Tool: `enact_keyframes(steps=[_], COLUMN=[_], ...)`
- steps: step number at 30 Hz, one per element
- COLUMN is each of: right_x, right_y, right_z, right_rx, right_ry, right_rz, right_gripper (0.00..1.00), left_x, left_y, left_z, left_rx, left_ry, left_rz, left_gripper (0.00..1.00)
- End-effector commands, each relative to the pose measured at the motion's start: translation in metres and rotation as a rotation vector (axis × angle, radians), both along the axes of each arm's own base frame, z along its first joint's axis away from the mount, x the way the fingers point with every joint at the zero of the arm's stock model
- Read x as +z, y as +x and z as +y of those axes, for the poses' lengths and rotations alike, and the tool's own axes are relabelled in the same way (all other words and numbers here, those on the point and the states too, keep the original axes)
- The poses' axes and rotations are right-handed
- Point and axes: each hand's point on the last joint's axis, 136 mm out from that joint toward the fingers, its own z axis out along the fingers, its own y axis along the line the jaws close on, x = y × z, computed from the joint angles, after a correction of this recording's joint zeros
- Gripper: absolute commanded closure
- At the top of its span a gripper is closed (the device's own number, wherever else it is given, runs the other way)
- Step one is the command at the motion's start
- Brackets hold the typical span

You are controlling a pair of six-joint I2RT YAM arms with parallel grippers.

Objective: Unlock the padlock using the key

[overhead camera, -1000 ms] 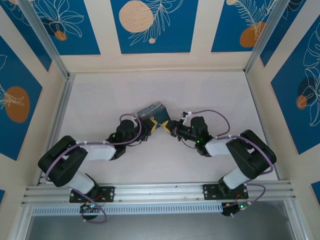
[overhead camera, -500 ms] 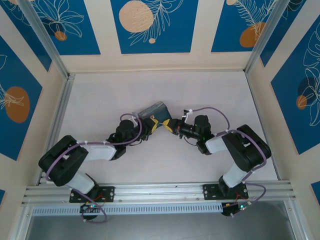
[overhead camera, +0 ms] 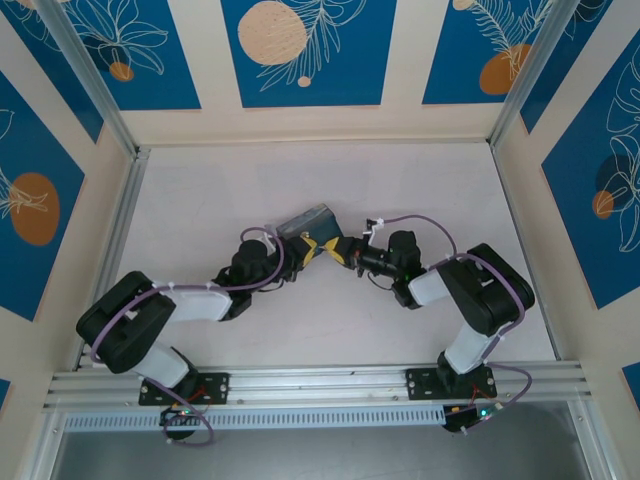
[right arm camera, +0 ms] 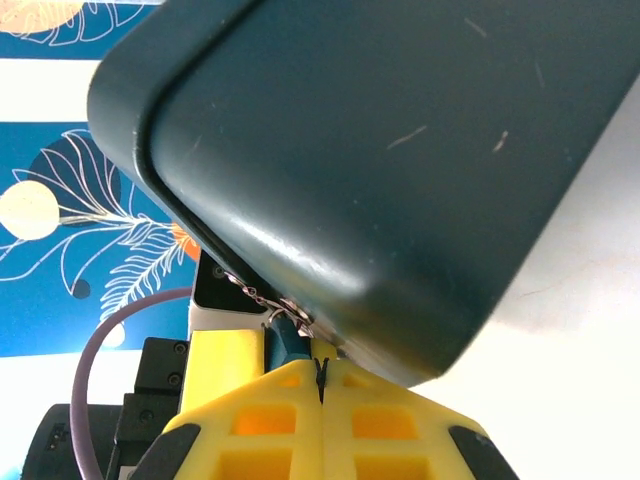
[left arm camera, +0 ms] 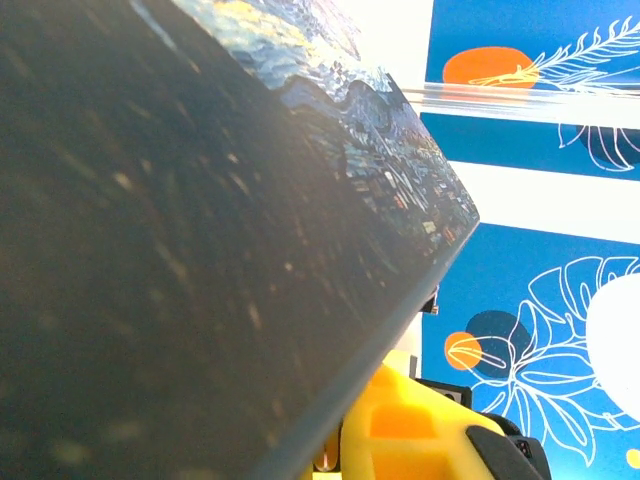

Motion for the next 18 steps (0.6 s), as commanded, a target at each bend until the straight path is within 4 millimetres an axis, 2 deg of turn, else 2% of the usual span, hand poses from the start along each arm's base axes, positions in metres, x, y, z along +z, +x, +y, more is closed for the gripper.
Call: enact_keyframes(steps=[1, 7, 13, 18], right_x=[0.013, 0.007, -0.001, -0.002], right_y=[-0.012, -0.016, -0.006, 0.000], right_z=[0.025, 0.040, 0.039, 0.038], right_rx=[0.062, 0.050, 0.034, 0.022], right_ry=[0.040, 0.041, 0.064, 0.062], right_rz=[-0.006, 0.027, 0.052, 0.064], right_gripper=[1.00, 1.00, 1.00, 1.00], left_x=[0.055, 0.057, 0.055, 0.045], left_y=[-0.024, -0.024, -0.026, -0.028], left_z=[-0.024, -0.025, -0.026, -0.025], left_rx=[-0.144, -0.142, -0.151, -0.158], left_ry=[-0.118, -0.122, -0.113, -0.073], left_rz=[-0.147, -0.152, -0.148, -0.133], left_gripper=[1.00, 1.00, 1.00, 1.00])
